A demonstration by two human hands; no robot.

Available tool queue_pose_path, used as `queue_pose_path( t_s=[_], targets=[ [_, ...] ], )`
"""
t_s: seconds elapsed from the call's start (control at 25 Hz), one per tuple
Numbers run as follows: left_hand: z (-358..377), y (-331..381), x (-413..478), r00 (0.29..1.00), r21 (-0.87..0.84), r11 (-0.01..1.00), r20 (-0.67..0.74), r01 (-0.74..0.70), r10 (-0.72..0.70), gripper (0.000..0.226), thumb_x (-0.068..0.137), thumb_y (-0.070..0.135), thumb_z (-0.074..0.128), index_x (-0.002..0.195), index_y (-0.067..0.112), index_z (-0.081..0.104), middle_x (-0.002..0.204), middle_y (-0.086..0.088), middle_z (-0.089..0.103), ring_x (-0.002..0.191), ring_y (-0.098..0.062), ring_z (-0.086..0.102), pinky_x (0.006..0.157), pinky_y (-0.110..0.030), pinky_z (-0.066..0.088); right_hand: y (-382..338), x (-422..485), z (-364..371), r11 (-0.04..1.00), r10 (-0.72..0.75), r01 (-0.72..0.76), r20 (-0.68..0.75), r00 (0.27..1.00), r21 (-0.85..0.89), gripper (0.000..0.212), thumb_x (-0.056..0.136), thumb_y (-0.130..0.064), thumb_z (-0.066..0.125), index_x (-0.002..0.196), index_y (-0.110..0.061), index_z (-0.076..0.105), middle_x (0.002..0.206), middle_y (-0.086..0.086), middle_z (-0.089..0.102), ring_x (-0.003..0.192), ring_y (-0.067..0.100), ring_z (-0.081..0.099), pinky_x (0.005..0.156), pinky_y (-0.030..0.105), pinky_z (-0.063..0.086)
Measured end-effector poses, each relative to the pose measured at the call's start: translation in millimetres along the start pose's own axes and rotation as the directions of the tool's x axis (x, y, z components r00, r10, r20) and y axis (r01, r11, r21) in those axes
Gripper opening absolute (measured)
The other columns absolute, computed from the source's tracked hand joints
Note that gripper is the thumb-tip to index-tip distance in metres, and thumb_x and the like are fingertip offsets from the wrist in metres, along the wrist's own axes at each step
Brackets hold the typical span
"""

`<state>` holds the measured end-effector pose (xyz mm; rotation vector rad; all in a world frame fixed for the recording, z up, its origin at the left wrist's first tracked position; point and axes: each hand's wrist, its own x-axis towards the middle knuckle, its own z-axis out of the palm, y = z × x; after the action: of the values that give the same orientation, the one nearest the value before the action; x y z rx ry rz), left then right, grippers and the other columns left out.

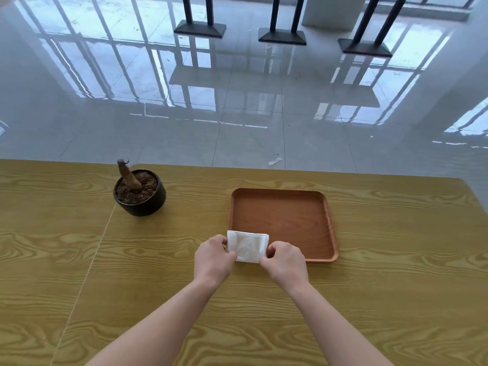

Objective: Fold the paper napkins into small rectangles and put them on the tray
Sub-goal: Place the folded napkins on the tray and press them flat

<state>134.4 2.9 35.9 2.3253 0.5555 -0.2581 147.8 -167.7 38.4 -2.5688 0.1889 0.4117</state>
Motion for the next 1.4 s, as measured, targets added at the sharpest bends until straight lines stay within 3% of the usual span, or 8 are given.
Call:
queue_pose_path(
  t_s=[0.28,0.56,0.64,0.72,0.88,1.0,1.12,1.4],
  targets=[
    [31,41,44,0.999,0.024,0.999,-0.021,0.033,-0.033,0.021,0.078,0.015,0.062,0.097,0.019,0.069,0.074,0.01,0.061,0.074,-0.016,0.06,0.065,-0.028,0.042,19,62,-17,1.0,-0.007,0.007,0.028,1.0,0.007,0.014,0.08,-0.032,0.064,0.078,-0.02,0.069,0.08,-0.001,0.073,0.081,0.022,0.066,0.066,0.029,0.042],
    [43,44,77,0.994,0.021,0.994,-0.037,0.103,-0.102,0.032,0.083,0.015,0.062,0.115,0.016,0.066,0.093,0.002,0.069,0.082,-0.017,0.06,0.07,-0.029,0.044,21,108,-8,1.0,0.008,-0.007,0.104,0.995,-0.01,0.014,0.084,-0.033,0.061,0.088,-0.021,0.068,0.087,-0.002,0.072,0.087,0.021,0.066,0.071,0.031,0.048],
    [44,37,72,0.998,0.058,0.997,-0.047,0.046,-0.043,0.041,0.085,0.016,0.063,0.126,0.019,0.059,0.103,0.001,0.061,0.083,-0.016,0.056,0.07,-0.027,0.04,25,110,-6,1.0,0.0,0.001,0.108,0.994,-0.016,0.021,0.084,-0.04,0.062,0.096,-0.022,0.066,0.092,-0.003,0.071,0.09,0.02,0.066,0.072,0.032,0.047],
    [44,28,64,0.992,0.198,0.974,-0.031,-0.113,0.121,0.04,0.086,0.021,0.066,0.124,0.022,0.056,0.109,0.001,0.051,0.081,-0.016,0.054,0.067,-0.027,0.042,34,106,-6,0.999,-0.044,0.042,0.06,0.997,0.035,0.029,0.082,-0.046,0.067,0.101,-0.025,0.061,0.093,-0.009,0.066,0.087,0.016,0.063,0.071,0.031,0.047],
    [43,19,64,0.925,0.448,0.817,0.066,-0.363,0.375,0.029,0.084,0.024,0.073,0.108,0.017,0.059,0.105,-0.001,0.051,0.085,-0.019,0.056,0.063,-0.032,0.051,49,95,-1,0.954,-0.298,0.297,-0.004,0.955,-0.048,0.033,0.079,-0.037,0.078,0.098,-0.025,0.053,0.092,-0.01,0.056,0.084,0.013,0.057,0.068,0.031,0.05],
    [44,20,71,0.872,0.495,0.745,0.057,-0.447,0.485,0.014,0.076,0.01,0.075,0.084,0.011,0.064,0.087,-0.007,0.057,0.069,-0.024,0.056,0.053,-0.037,0.05,46,99,4,0.914,-0.381,0.376,-0.005,0.925,-0.154,0.024,0.085,-0.032,0.073,0.098,-0.021,0.056,0.096,-0.007,0.055,0.089,0.015,0.055,0.068,0.031,0.05],
    [46,21,78,0.833,0.554,0.68,0.044,-0.48,0.552,0.016,0.072,0.005,0.076,0.07,0.012,0.062,0.076,-0.006,0.058,0.06,-0.025,0.054,0.052,-0.039,0.048,43,105,8,0.914,-0.379,0.373,-0.01,0.925,-0.16,0.018,0.086,-0.029,0.07,0.096,-0.02,0.057,0.096,-0.007,0.054,0.089,0.016,0.054,0.064,0.03,0.048],
    [44,25,95,0.83,0.608,0.661,-0.007,-0.44,0.558,0.016,0.078,0.009,0.072,0.068,0.015,0.061,0.075,-0.004,0.057,0.064,-0.024,0.052,0.058,-0.039,0.046,33,127,6,0.907,-0.387,0.377,-0.018,0.922,-0.187,0.018,0.087,-0.029,0.071,0.096,-0.02,0.058,0.097,-0.006,0.055,0.09,0.015,0.054,0.062,0.032,0.051]
  ],
)
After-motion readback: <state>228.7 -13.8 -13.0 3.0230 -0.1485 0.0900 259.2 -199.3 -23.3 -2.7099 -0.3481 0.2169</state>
